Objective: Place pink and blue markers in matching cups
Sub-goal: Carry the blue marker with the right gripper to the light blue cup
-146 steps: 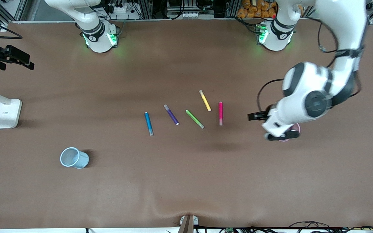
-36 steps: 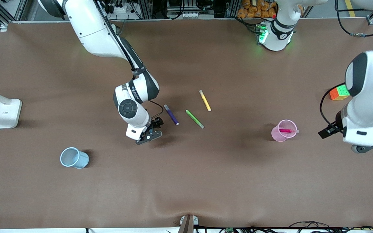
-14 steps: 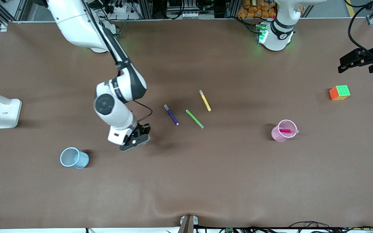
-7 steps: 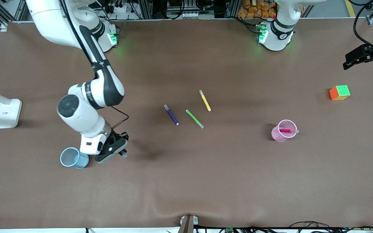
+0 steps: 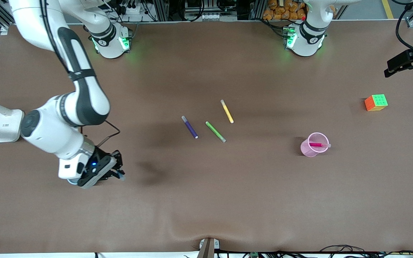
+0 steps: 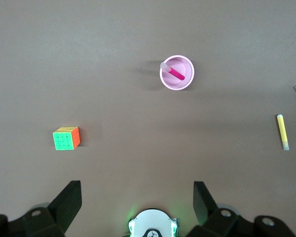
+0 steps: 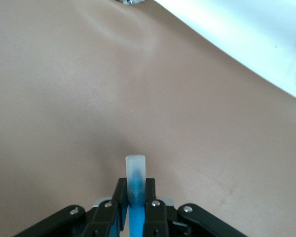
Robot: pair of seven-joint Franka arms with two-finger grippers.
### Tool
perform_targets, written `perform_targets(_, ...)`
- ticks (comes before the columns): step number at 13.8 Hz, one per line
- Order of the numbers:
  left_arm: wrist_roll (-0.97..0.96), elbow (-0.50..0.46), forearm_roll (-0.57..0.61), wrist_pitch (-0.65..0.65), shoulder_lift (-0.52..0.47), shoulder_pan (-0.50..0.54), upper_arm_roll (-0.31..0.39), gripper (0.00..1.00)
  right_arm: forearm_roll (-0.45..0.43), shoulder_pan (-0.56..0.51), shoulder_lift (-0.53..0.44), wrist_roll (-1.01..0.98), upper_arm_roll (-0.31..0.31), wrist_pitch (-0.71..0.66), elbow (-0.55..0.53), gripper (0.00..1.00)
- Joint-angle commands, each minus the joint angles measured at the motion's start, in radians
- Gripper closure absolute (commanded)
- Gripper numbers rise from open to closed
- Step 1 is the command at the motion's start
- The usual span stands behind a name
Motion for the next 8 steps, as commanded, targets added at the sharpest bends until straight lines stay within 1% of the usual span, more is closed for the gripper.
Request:
perform_targets(1,-0.002,-0.006,-0.009,-0.008,-0.016,0.007,-0.002,0.00,0.070,-0.053,-0.010,-0.131,0.021,-0.040,0.038,1.00)
perform_targets(4,0.000,-0.005,-0.009,-0.005,-0.016,0.009,-0.002,0.00,0.211,-0.084,-0.007,-0.304,0.020,-0.040,0.052,1.00)
perform_targets(6,0.000,-0.005,-0.010,-0.005,-0.019,0.009,-0.002,0.00,0.271,-0.105,-0.009,-0.419,0.021,-0.041,0.055,1.00)
perform_targets(8,-0.002,-0.005,-0.007,-0.004,-0.017,0.003,-0.004,0.00,0.323,-0.136,-0.009,-0.548,0.021,-0.078,0.058,1.00)
